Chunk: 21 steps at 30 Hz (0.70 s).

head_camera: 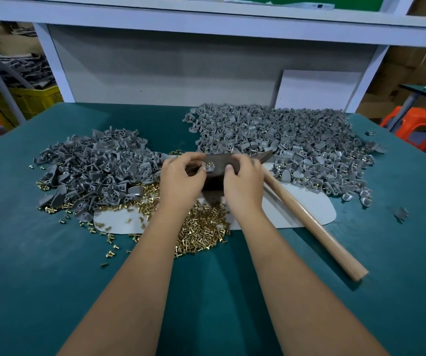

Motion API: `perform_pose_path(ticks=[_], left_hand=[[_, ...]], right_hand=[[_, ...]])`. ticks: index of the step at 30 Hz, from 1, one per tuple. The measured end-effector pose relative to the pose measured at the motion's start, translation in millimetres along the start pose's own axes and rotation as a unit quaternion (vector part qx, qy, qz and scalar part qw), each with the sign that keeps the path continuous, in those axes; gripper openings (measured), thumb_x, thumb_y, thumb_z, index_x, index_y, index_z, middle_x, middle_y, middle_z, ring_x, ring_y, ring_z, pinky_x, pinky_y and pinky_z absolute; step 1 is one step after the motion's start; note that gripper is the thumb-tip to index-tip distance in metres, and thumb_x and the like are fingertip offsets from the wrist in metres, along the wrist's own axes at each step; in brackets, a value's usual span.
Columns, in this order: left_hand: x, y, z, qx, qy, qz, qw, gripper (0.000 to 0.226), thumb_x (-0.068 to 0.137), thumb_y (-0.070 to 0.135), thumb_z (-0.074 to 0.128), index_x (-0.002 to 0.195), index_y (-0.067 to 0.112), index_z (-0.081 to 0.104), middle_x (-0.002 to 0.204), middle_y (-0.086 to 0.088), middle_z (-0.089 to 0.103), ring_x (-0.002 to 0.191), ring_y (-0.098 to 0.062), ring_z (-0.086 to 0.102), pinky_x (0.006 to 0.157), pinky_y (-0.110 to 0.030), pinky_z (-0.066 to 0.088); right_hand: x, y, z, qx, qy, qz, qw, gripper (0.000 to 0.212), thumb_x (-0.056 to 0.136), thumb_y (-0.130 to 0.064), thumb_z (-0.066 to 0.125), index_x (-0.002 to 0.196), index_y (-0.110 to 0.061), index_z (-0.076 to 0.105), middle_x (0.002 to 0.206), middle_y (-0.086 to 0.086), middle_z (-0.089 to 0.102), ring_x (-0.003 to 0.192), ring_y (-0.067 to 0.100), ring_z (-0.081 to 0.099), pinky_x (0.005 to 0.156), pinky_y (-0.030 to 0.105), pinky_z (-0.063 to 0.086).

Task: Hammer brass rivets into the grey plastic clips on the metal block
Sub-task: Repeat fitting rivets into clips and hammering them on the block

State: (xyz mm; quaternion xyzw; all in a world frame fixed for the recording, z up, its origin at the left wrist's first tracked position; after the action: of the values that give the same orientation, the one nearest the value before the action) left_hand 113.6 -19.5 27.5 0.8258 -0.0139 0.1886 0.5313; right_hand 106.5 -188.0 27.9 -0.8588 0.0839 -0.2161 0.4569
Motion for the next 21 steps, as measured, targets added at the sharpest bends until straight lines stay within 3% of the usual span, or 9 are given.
perform_pose_path(ticks=[4, 10, 15, 19, 21], left_hand=[[-2.0, 4.0, -2.3, 0.016, 0.015, 0.004, 1.000, 0.026, 0.085, 0.019, 0.065, 0.106, 0.035, 0.070, 0.103, 0.007, 0.066, 0.114, -0.011, 0.053, 0.094, -0.031, 0.047], [-5.1, 2.8, -5.8, -0.009, -0.004, 0.016, 1.000, 0.027, 0.085, 0.016, 0.065, 0.107, 0.032, 0.070, 0.090, 0.015, 0.070, 0.113, -0.023, 0.057, 0.098, -0.044, 0.048], [-1.9, 3.5, -7.7, -0.012, -0.029, 0.034, 0.999, 0.032, 0.087, 0.015, 0.067, 0.109, 0.038, 0.065, 0.087, 0.016, 0.071, 0.113, -0.024, 0.057, 0.101, -0.044, 0.046], [-1.3, 2.3, -4.4, -0.037, -0.044, 0.037, 0.998, 0.037, 0.087, 0.013, 0.066, 0.114, 0.037, 0.064, 0.090, 0.012, 0.073, 0.115, -0.028, 0.057, 0.104, -0.045, 0.045], [-1.2, 3.1, -4.9, -0.031, -0.040, 0.039, 0.998, 0.039, 0.087, 0.014, 0.065, 0.115, 0.040, 0.060, 0.089, 0.014, 0.073, 0.117, -0.023, 0.056, 0.105, -0.046, 0.043]], right_hand=[[1.3, 8.1, 3.8, 0.060, -0.037, 0.058, 0.996, 0.037, 0.097, -0.023, 0.049, 0.133, -0.018, 0.051, 0.135, 0.003, 0.051, 0.120, 0.020, 0.049, 0.096, 0.029, 0.038], [-7.4, 8.8, 1.9, 0.091, -0.070, 0.061, 0.992, 0.045, 0.094, -0.020, 0.055, 0.138, -0.016, 0.048, 0.139, 0.002, 0.050, 0.127, 0.018, 0.046, 0.104, 0.029, 0.034], [-14.7, -2.5, -1.5, -0.014, -0.025, 0.014, 0.999, 0.038, 0.090, -0.038, 0.055, 0.127, -0.033, 0.057, 0.124, 0.001, 0.050, 0.121, 0.020, 0.041, 0.099, 0.035, 0.035], [-12.8, -15.2, -14.7, -0.104, 0.053, -0.024, 0.993, 0.032, 0.086, -0.049, 0.055, 0.115, -0.038, 0.064, 0.143, 0.005, 0.033, 0.132, 0.023, 0.024, 0.108, 0.042, 0.024], [-10.1, -21.6, -18.2, -0.070, 0.057, -0.048, 0.995, 0.021, 0.086, -0.043, 0.059, 0.104, -0.039, 0.068, 0.138, 0.000, 0.039, 0.129, 0.021, 0.027, 0.108, 0.040, 0.023]])
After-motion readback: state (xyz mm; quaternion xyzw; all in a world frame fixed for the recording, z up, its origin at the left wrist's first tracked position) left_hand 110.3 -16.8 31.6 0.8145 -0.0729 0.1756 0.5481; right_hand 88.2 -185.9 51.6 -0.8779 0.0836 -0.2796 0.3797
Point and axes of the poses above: each hand's wrist, its own x-axis towards the middle knuckle, its own z-axis out of the palm, y = z × x, the point moved 9 cm from there along x, towards the middle knuckle
